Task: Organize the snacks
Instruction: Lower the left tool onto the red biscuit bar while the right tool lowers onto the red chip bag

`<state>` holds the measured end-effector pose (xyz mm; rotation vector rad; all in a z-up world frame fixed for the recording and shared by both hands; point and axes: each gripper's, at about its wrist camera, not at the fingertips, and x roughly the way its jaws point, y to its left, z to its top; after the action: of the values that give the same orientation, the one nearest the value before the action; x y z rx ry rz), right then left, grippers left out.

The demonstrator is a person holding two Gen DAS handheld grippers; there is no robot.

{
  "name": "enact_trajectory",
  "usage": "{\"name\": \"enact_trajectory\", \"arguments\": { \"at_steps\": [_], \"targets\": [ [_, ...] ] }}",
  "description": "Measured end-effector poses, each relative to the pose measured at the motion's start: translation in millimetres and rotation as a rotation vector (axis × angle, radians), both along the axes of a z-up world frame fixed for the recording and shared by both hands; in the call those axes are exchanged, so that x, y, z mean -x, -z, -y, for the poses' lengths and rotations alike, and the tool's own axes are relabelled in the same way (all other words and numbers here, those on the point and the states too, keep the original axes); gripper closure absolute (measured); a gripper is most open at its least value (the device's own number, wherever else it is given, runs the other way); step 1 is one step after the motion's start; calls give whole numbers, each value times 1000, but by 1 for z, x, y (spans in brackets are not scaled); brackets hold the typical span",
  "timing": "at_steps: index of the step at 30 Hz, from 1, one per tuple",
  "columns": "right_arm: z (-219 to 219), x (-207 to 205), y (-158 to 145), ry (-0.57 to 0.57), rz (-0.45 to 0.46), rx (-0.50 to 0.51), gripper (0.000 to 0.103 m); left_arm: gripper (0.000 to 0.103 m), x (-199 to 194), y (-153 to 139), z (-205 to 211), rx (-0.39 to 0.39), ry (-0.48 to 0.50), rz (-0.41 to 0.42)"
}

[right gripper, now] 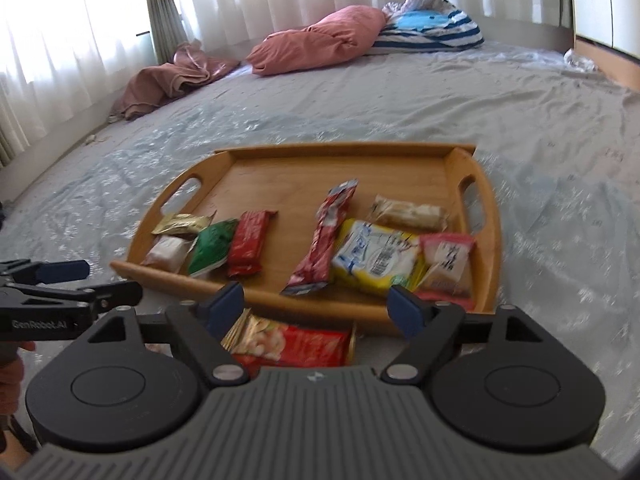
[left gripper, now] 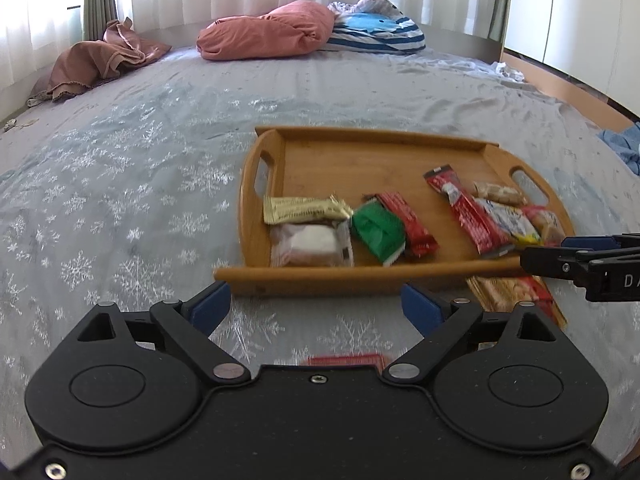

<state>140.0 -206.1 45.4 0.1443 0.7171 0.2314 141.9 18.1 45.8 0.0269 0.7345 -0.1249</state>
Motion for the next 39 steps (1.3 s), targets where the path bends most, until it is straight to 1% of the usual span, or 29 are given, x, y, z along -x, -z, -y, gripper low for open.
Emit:
{"name": "enact_trajectory", "arguments": {
  "at_steps": [4, 6, 9, 17, 23, 26, 32, 36, 38, 39],
  "targets": [
    [1, 6, 6, -8, -10, -54, 9, 10, 9, 6, -2, 23, 15, -22],
    [1, 8, 9, -16, -11, -74, 5, 10, 14, 11, -2, 23, 18, -31],
    [-1, 11, 15, -25, -16, -83, 1, 10, 20, 18, -2, 18, 18, -45],
    [-7, 9, 29, -31, -52, -98, 0, 10, 27, 33, 2, 32, 37, -81],
    [-13, 8, 39, -35, -75, -97, 0, 10, 25, 36, 3, 52, 24, -82],
    [-15, 11, 44, -39, -62, -98, 0, 10, 27, 38, 4, 67, 14, -75],
    [-19, 16, 48, -35, -24, -82, 0, 10, 32, 42, 6, 58, 10, -48],
    [-20, 16, 50, -28, -13, -80, 0, 14, 34, 43, 8, 54, 13, -27],
    [-21, 16, 51, -26, -8, -74, 0, 17, 36, 43, 9, 55, 15, -20],
    [-22, 16, 51, -24, -4, -72, 0, 21, 36, 44, 9, 58, 16, -17]
  ]
}}
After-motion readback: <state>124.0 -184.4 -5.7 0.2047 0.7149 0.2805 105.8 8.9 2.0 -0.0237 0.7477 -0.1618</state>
